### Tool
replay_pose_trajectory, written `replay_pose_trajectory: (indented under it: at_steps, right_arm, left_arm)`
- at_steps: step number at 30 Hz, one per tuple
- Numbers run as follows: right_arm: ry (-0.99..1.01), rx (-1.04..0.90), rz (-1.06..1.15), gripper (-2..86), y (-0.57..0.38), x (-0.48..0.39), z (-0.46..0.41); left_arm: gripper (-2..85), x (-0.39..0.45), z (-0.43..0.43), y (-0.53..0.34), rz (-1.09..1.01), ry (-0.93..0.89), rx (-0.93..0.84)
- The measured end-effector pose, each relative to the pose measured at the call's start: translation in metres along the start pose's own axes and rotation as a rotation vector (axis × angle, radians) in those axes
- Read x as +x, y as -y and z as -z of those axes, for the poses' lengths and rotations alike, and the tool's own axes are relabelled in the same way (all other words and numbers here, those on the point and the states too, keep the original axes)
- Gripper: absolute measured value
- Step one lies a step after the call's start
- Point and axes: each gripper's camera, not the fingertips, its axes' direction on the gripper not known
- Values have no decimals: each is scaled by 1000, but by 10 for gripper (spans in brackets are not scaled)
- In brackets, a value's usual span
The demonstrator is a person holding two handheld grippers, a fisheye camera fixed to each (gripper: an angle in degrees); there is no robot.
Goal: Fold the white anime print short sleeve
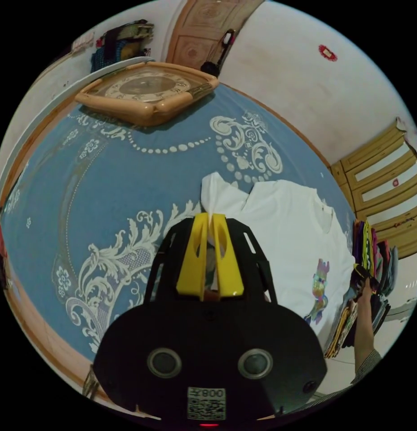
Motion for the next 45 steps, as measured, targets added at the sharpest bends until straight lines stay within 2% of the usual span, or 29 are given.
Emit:
replay_pose_trajectory:
  at_steps: [7, 13, 16, 22, 26, 31, 35, 41, 43, 45]
  right_arm:
    - [-36, 118, -2, 5, -52, 22, 27]
    - [182, 61, 31, 37, -106, 39, 22]
    - [159, -45, 77, 45, -115, 37, 2]
    - [135, -60, 58, 16, -129, 51, -1]
    - [170, 28, -40, 7, -156, 81, 16]
    - [295, 3, -182, 5, -181, 116, 2]
    - [374, 23, -267, 4, -195, 140, -1]
    - [390, 14, -259, 4, -212, 158, -9]
    - [391, 13, -254, 3, -216, 162, -10]
    - [389, 11, -251, 3, -219, 167, -11]
  left_arm:
    - [62, -40, 22, -31, 58, -54, 79]
    - [67, -49, 14, -71, -26, -151, 18]
    - [57, -51, -1, -79, -39, -98, -23]
    - [18, -62, -2, -84, -59, -46, -49]
    - [12, -80, 5, -102, -21, -71, 12]
    - [10, -109, -14, -120, 92, -155, -11]
    - [13, -124, -22, -136, 162, -115, -3]
    - [58, -113, -48, -138, 59, -192, 7]
    - [57, -108, -69, -134, 57, -178, -37]
    - [30, -100, -91, -136, 57, -75, -62]
